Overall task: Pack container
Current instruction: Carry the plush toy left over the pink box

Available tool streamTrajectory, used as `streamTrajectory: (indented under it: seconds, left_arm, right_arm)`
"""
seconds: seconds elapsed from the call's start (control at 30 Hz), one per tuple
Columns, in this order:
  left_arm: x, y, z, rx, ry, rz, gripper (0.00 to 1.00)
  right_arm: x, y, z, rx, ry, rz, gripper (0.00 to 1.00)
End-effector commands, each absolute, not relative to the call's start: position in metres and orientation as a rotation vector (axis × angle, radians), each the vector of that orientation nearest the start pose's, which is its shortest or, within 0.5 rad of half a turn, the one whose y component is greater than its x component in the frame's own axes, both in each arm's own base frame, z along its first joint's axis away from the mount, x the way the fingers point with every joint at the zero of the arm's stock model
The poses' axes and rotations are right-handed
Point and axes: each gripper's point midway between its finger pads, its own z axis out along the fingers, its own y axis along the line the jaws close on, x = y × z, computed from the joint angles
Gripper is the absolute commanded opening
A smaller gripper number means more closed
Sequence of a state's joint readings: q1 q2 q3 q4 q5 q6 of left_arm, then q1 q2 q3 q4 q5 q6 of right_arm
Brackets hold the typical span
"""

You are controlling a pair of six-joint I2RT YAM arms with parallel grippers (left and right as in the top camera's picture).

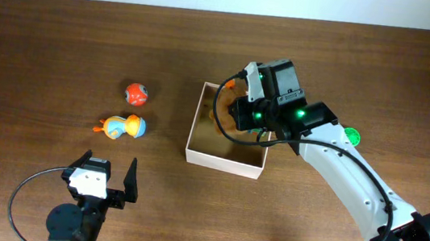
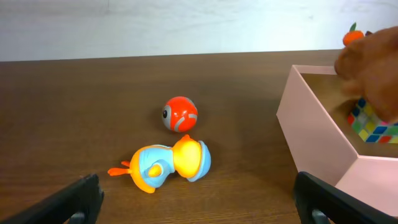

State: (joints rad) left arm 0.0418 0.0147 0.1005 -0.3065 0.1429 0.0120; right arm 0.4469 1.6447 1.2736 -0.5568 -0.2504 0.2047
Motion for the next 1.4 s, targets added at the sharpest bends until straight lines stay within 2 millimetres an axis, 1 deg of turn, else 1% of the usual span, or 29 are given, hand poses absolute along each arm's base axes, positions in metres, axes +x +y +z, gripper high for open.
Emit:
streamTrajectory:
  seconds: [0.0,0.1,0.17,0.2,0.33,0.43,0.53,0.57,0.67,0.87,0.9,1.03,1.07,1.17,1.37]
  left_arm:
    - [0.234,-0.015,0.145,0.095,1.782,-0.080,0.99]
    - [0.234,-0.015,0.145,0.095,1.782,-0.080,0.99]
    - [0.234,-0.015,0.145,0.094,1.782,-0.079,0.99]
    - [0.234,-0.015,0.145,0.095,1.782,-0.080,0.99]
    - [0.234,-0.015,0.145,0.095,1.782,-0.080,0.99]
    - [0.234,-0.015,0.145,0.095,1.782,-0.080,0.99]
    - [0.234,-0.015,0.145,0.095,1.782,-0.080,0.99]
    - [0.234,-0.015,0.145,0.095,1.782,-0.080,0.99]
    - [0.234,-0.015,0.145,0.095,1.782,-0.080,0.99]
    - [0.234,-0.015,0.145,0.095,1.782,-0.080,0.99]
    - [0.234,-0.015,0.145,0.095,1.782,-0.080,0.99]
    - [0.234,-0.015,0.145,0.095,1.782,-0.080,0.99]
    - [0.234,-0.015,0.145,0.095,1.782,-0.080,0.99]
    - [0.234,-0.015,0.145,0.095,1.782,-0.080,0.99]
    - [0.234,-0.015,0.145,0.095,1.782,-0.080,0.99]
  right_arm:
    - [0.378,0.225,0.157,-0.526,2.469,0.510,0.25]
    - [0.378,0.226,0.157,-0.511,2.471,0.514,0.25]
    - [0.379,0.224,0.157,-0.434,2.493,0.523,0.21]
    - [0.381,0.223,0.155,-0.364,2.511,0.531,0.21]
    - [0.383,0.231,0.149,-0.274,2.534,0.572,0.22]
    - [0.381,0.245,0.142,-0.262,2.542,0.599,0.29]
    - [0.379,0.258,0.135,-0.251,2.553,0.614,0.29]
    - [0.379,0.263,0.129,-0.221,2.563,0.600,0.29]
    - [0.381,0.266,0.123,-0.192,2.571,0.606,0.29]
    - [0.386,0.266,0.114,-0.172,2.577,0.589,0.30]
    - [0.386,0.266,0.113,-0.173,2.576,0.590,0.33]
    - [0.388,0.267,0.114,-0.178,2.566,0.589,0.50]
    - [0.389,0.267,0.114,-0.178,2.563,0.590,0.53]
    - [0.390,0.268,0.115,-0.178,2.557,0.593,0.56]
    - [0.390,0.268,0.115,-0.202,2.550,0.587,0.57]
